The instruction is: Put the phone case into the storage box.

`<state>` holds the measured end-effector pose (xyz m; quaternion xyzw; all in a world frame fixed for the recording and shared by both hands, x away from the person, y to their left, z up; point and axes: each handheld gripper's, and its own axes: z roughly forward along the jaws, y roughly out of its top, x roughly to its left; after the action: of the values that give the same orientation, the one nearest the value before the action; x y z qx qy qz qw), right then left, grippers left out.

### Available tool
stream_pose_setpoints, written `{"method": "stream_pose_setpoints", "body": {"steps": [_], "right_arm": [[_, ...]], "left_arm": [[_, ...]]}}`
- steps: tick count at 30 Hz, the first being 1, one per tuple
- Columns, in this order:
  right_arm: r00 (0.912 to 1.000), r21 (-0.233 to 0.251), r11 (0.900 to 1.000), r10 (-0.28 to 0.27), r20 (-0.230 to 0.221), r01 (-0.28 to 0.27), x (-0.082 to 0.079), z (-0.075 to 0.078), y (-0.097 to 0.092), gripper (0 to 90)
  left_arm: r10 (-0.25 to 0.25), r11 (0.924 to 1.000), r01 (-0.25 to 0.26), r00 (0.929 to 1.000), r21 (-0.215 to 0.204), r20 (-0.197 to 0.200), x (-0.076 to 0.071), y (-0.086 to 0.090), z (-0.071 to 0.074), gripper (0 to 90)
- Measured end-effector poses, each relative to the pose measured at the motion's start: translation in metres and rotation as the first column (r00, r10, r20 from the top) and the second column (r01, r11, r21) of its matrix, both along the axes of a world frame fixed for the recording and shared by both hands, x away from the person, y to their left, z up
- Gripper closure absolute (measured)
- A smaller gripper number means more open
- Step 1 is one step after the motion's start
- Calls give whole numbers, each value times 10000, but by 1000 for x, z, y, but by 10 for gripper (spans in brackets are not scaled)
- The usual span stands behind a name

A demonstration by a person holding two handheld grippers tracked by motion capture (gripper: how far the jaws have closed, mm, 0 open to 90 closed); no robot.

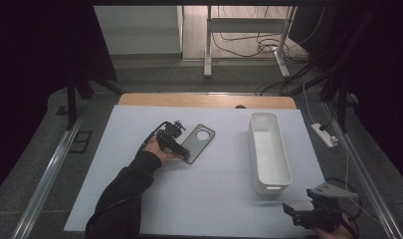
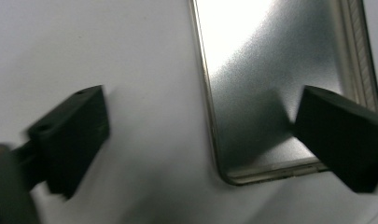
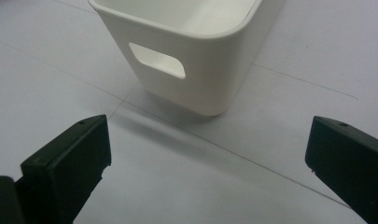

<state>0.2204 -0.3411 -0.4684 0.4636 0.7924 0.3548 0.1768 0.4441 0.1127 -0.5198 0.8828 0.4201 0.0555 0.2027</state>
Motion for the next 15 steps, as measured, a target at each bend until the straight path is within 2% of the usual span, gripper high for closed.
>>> {"method": "stream_pose_setpoints", "body": {"steps": [3,6,10,14,15], "right_arm": [[10000,-2,10000,-7,-6,7,0,0,0,6],[10000,-2,10000,-11,-21,11,0,0,0,6],[10000,6,10000,-15,-25,15,0,0,0,6],[10000,9,10000,-20,-34,20,0,0,0,6],[10000,7,10000,-20,-37,20,0,0,0,6]], "left_arm": [[15,9998,-14,10000,-182,30,-1,4,4,361],[139,9991,-140,9999,-406,-33,-2,5,6,522],[295,9975,-306,9994,-631,-190,0,7,6,653],[306,9931,-357,9984,-1117,-469,0,9,5,810],[358,9935,-399,9985,-1065,-404,0,8,5,840]]}}
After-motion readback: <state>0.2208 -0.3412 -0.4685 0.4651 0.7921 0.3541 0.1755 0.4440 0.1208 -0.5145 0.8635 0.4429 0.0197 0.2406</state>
